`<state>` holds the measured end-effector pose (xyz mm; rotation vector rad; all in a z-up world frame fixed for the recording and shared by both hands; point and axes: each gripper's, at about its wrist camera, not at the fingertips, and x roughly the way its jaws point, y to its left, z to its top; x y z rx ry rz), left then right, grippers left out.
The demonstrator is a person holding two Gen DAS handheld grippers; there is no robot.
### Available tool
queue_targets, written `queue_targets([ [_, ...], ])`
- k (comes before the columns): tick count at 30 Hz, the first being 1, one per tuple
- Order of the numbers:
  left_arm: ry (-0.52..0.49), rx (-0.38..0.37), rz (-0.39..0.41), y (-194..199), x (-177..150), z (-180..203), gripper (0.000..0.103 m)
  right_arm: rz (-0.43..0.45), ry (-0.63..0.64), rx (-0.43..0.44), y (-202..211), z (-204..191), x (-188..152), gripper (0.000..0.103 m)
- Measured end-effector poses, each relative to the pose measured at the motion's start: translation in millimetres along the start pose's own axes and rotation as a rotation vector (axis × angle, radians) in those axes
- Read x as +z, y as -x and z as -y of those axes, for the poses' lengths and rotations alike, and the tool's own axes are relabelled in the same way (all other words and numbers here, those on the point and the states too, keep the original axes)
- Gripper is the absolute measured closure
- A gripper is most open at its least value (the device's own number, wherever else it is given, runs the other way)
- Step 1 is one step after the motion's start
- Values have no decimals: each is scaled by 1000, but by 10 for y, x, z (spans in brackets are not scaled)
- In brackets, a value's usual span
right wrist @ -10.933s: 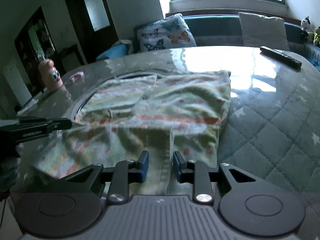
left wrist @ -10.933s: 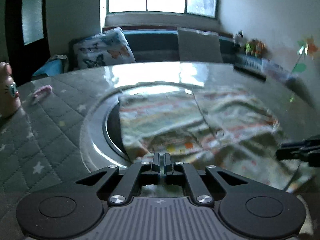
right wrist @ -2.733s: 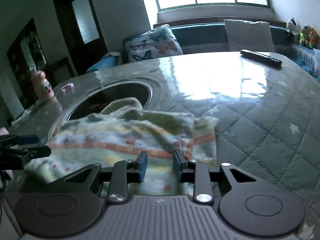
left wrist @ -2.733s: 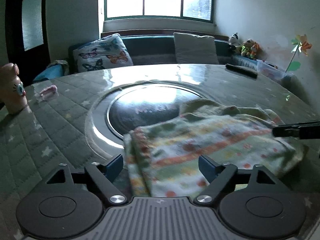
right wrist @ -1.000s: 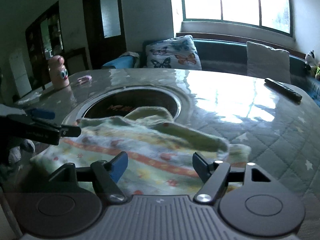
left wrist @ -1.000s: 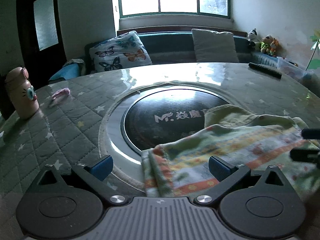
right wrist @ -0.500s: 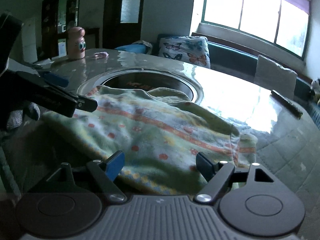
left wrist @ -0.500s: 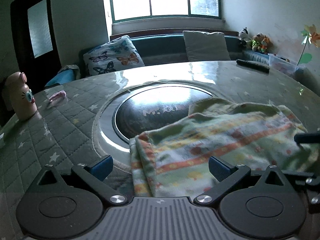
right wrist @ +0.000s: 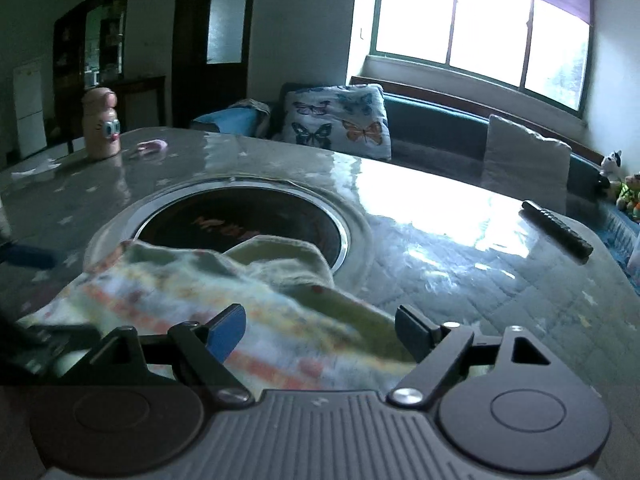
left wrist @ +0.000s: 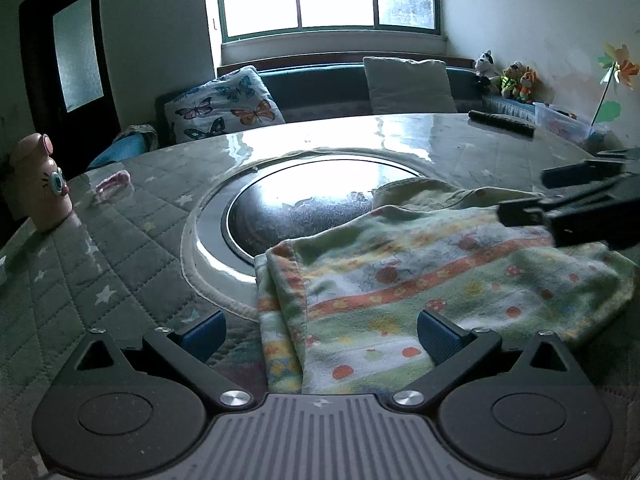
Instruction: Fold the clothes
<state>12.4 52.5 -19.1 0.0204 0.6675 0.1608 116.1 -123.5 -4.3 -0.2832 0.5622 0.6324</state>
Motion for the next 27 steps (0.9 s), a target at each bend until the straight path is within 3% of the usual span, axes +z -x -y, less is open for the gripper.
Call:
queue_targets([
  [4, 9, -2, -6, -2, -6, -22, 0, -50, 19, 15, -205, -10, -46, 19],
  [18, 54, 79, -15, 82, -63, -217, 0, -2, 44, 64, 40, -169, -104, 19],
  [27, 74, 101, -12, 172, -161, -318, 0, 14, 200, 168, 287, -712, -286, 19],
])
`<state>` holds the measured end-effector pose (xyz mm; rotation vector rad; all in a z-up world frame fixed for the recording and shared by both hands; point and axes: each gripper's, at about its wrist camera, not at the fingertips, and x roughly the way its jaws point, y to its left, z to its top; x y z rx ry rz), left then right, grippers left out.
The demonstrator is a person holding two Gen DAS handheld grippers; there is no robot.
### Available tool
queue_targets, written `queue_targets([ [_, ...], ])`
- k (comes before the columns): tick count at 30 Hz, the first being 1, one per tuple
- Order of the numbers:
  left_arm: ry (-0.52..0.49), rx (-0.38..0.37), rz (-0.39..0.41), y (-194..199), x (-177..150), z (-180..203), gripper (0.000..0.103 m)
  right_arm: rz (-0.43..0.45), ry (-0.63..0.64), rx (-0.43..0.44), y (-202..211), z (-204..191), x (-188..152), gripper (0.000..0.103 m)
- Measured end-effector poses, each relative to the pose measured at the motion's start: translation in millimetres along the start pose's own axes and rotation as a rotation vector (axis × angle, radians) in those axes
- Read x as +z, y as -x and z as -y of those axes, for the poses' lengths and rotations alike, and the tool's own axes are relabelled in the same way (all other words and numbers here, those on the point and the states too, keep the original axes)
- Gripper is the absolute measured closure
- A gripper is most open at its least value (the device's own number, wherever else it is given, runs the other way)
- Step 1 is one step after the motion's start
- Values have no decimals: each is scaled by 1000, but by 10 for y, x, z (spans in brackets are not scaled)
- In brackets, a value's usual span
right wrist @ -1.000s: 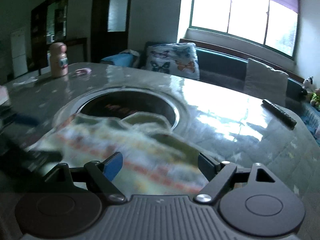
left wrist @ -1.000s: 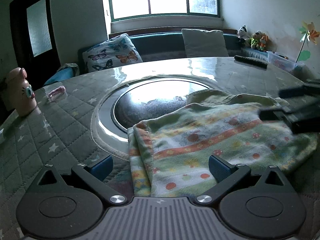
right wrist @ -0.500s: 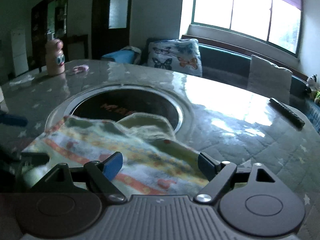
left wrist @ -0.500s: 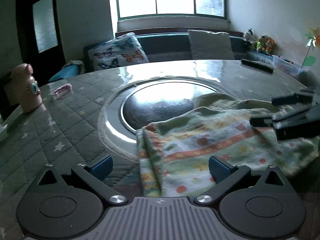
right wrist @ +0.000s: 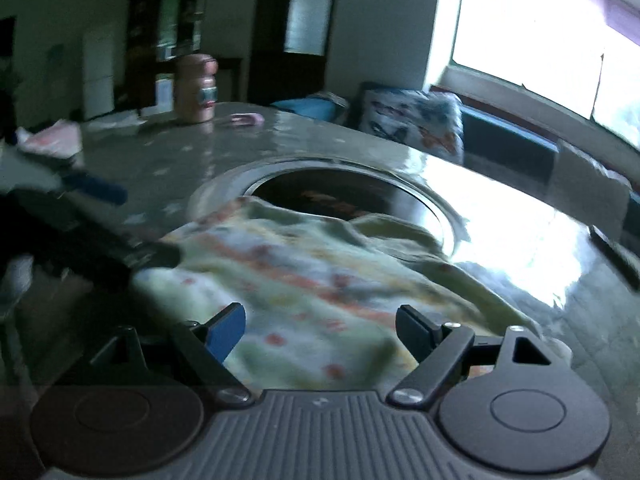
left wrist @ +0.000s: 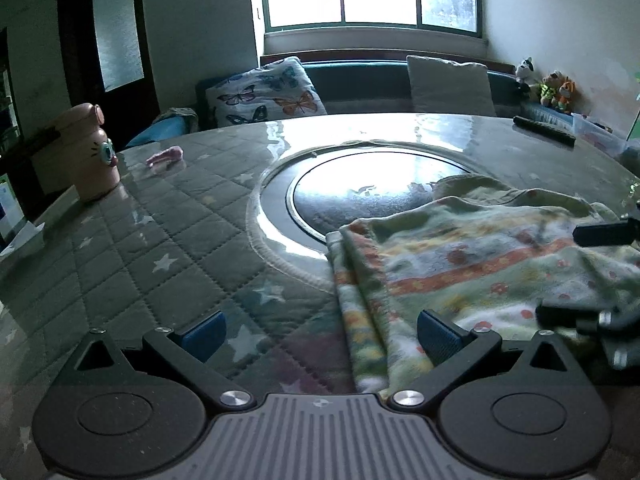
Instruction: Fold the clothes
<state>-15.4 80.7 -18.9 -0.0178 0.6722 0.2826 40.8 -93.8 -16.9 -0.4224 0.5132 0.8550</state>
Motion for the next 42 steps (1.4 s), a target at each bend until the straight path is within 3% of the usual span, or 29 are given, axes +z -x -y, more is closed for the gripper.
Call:
queue_targets([
  [11, 24, 3, 5, 73, -49, -160, 0, 28, 65, 11, 57, -337, 48, 19],
  [14, 17, 5, 5, 75, -65, -185, 0, 15, 68, 11, 24, -383, 49, 24],
  [20, 76, 1, -4, 70, -24, -360, 0, 30, 99, 86, 104, -512, 175, 29],
  [24, 117, -26, 10, 105, 49, -463, 1, 29, 158, 158, 86, -709, 230, 40],
  [28, 144, -75, 1, 97, 127, -475, 13, 2, 213, 211, -11, -888, 252, 56],
  [30, 159, -102, -9, 76, 160, -465, 16, -8, 235, 216, -60, -954, 250, 59],
  [36, 229, -191, -63, -41, 248, -435, 19, -6, 241, 196, -47, -947, 281, 90],
  [42, 371, -295, -157, -182, 322, -424, 20, 33, 96, 231, 98, -703, 377, 94],
])
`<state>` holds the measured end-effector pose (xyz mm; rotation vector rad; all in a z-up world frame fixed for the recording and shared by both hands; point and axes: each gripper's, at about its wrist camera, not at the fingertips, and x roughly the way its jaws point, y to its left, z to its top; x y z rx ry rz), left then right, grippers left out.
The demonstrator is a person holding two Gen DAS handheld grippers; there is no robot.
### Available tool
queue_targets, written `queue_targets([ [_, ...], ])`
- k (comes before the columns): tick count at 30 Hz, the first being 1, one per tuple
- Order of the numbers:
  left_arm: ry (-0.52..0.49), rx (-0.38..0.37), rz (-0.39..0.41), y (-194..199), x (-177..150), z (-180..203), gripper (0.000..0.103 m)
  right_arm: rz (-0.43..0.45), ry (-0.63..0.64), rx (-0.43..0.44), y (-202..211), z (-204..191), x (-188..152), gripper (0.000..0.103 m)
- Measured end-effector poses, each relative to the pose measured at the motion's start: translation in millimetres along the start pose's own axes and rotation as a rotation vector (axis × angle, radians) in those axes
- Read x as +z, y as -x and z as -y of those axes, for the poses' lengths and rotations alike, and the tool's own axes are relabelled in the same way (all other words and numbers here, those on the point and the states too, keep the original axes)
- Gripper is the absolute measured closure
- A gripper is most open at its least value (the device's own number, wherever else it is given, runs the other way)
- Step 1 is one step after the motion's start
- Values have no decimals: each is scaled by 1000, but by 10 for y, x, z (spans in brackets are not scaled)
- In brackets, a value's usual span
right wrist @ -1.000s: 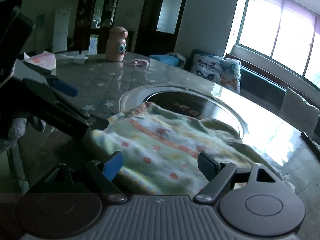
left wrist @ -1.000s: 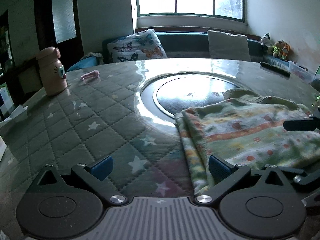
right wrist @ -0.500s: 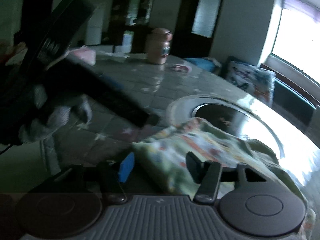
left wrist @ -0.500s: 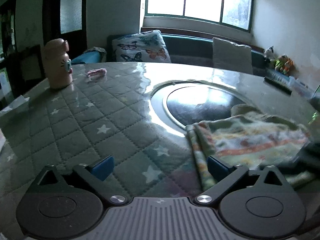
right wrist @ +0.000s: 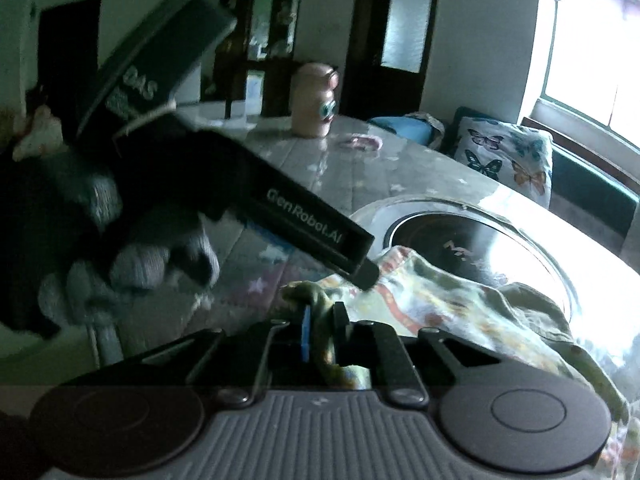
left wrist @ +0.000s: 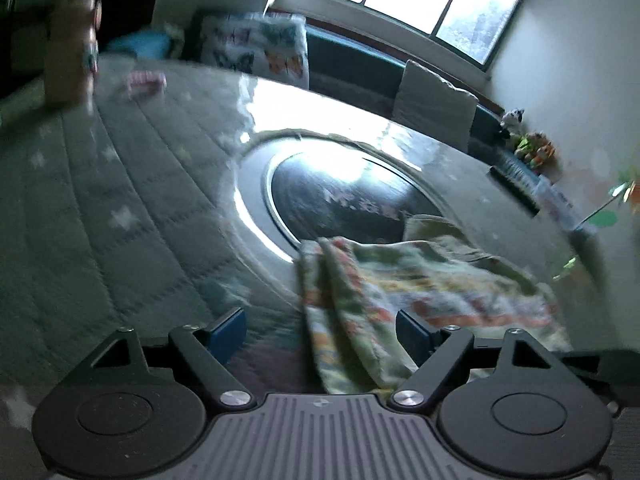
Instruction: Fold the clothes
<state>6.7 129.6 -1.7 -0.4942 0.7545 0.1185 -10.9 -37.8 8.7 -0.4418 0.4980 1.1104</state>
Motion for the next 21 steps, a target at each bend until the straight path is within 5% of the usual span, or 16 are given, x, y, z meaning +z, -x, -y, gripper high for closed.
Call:
queue_targets([
  [3, 60, -30, -30, -64, 42, 24, 22, 29, -48, 6, 105, 91, 17, 94],
  [6, 111, -85, -67, -146, 77, 57, 36, 49, -74, 6, 192, 145, 18, 95],
  [12, 189, -139, -113, -292, 66, 48, 82, 72, -112, 20, 315, 215, -50, 95],
  [17, 164, -128, -99, -280, 60, 55, 88, 73, -164, 49, 420, 323, -151, 92],
  [21, 149, -120, -93, -274, 54, 69, 88, 80, -238, -20, 554, 584, -295, 92],
])
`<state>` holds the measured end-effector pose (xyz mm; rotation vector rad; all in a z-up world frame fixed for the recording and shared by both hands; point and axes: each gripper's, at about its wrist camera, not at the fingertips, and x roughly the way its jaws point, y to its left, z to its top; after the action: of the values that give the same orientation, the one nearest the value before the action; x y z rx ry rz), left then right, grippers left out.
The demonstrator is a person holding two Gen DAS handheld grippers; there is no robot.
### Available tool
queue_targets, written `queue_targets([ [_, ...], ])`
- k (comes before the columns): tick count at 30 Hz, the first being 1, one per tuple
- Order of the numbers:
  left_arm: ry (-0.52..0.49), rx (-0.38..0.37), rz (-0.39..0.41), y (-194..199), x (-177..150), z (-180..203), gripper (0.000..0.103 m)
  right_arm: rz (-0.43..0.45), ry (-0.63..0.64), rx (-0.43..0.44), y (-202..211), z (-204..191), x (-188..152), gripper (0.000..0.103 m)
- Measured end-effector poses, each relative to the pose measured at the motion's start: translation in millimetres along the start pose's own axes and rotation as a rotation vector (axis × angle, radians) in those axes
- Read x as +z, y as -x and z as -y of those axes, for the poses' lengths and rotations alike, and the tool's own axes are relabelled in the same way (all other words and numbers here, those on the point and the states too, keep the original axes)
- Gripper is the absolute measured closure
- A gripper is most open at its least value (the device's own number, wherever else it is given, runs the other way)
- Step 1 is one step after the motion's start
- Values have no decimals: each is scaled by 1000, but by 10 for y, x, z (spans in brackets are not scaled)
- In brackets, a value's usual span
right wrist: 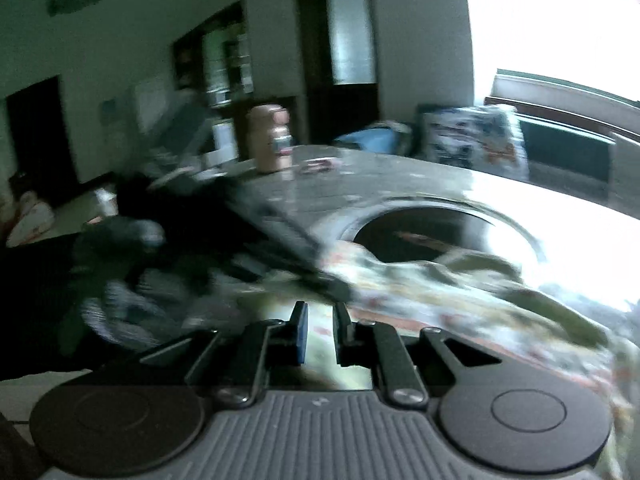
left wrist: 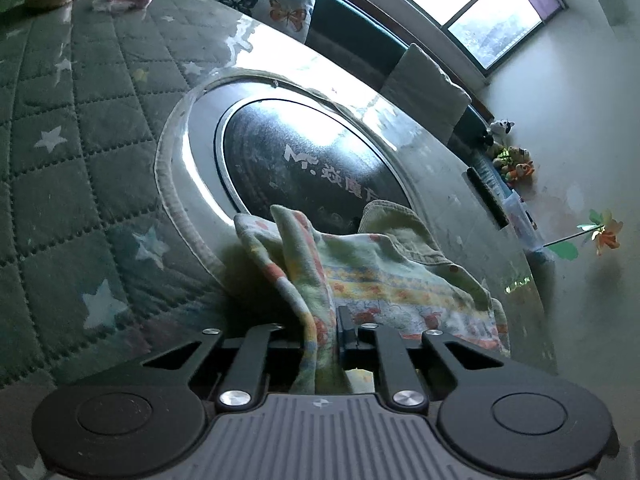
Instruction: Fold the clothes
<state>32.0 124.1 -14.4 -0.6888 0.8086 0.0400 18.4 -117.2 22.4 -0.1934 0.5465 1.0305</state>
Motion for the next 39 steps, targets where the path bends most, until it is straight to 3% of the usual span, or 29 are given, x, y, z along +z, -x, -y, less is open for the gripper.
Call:
queue_targets([
  [6, -17, 11, 7, -5, -11, 28, 88, -44, -168, -242, 56, 786, -165, 91],
  [13, -40, 27, 12, -18, -18, 60, 88, -78, -256, -419, 34, 1314, -372, 91],
  [15, -51, 33, 14, -22, -20, 73, 88, -63, -270, -455, 70, 1380, -384, 83],
  [17, -63, 40, 16, -30, -22, 91, 88, -48, -296, -488, 117, 1466, -390, 76],
  [19, -77, 47, 19, -34, -24, 108, 88, -36, -330, -515, 164, 1562, -396, 58],
  [25, -107, 64, 28, -41, -29, 148, 88, -36, -438, -452, 139, 1722, -454, 55],
  [27, -119, 70, 31, -42, -26, 168, 88, -37, -419, -443, 82, 1672, -442, 56],
  [31, -142, 75, 47, -11, 1, 242, 90, -46, -377, -436, -14, 1548, -401, 91],
  [39, -275, 34, 90, 22, 161, 734, 92, 42, -361, -463, 333, 1466, -294, 95],
])
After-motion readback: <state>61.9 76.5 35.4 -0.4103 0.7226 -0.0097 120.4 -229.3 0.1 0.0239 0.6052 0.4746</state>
